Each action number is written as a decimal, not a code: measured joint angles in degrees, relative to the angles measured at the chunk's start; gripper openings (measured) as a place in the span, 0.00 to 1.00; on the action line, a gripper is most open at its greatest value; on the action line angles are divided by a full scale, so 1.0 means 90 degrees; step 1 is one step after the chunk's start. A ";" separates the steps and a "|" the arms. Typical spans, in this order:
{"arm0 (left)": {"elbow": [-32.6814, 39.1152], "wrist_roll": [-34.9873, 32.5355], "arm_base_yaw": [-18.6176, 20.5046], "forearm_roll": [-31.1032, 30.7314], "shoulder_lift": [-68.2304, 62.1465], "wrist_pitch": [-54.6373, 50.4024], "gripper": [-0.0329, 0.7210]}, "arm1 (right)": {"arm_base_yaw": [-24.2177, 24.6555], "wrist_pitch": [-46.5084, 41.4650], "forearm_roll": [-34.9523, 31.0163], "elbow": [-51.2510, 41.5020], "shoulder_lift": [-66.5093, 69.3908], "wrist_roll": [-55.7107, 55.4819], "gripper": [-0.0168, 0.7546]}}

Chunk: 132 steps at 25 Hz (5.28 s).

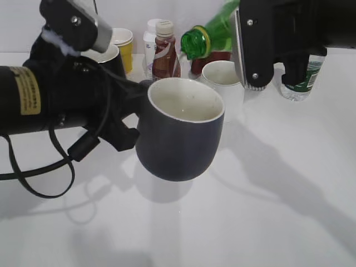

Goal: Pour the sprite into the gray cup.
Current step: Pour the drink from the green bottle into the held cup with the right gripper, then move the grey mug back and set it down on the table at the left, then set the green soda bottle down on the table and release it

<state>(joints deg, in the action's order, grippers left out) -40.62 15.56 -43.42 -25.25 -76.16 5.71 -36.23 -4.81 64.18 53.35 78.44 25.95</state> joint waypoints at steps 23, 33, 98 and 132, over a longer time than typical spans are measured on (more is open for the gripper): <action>0.0000 0.0000 0.0000 0.0000 -0.0005 -0.0122 0.12 | 0.0000 0.0012 0.0969 0.0000 0.0000 0.0024 0.57; 0.0000 0.0000 0.0132 0.0000 -0.0005 -0.0145 0.12 | 0.0000 0.0169 0.0239 0.0001 0.0000 0.0020 0.57; 0.2933 -0.1864 0.3824 0.2336 -0.2679 0.7043 0.39 | 0.1440 0.3422 -0.8405 -0.1801 -0.0048 -0.1766 0.57; 0.3206 -0.1864 0.3824 0.2326 -0.1130 0.6637 0.38 | 0.1858 0.4288 -0.8464 -0.1845 0.1250 -0.1786 0.76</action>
<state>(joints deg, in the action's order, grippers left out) -11.77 -1.21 -9.01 -4.32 -86.33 65.43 -19.51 33.79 -12.00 36.75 89.69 9.87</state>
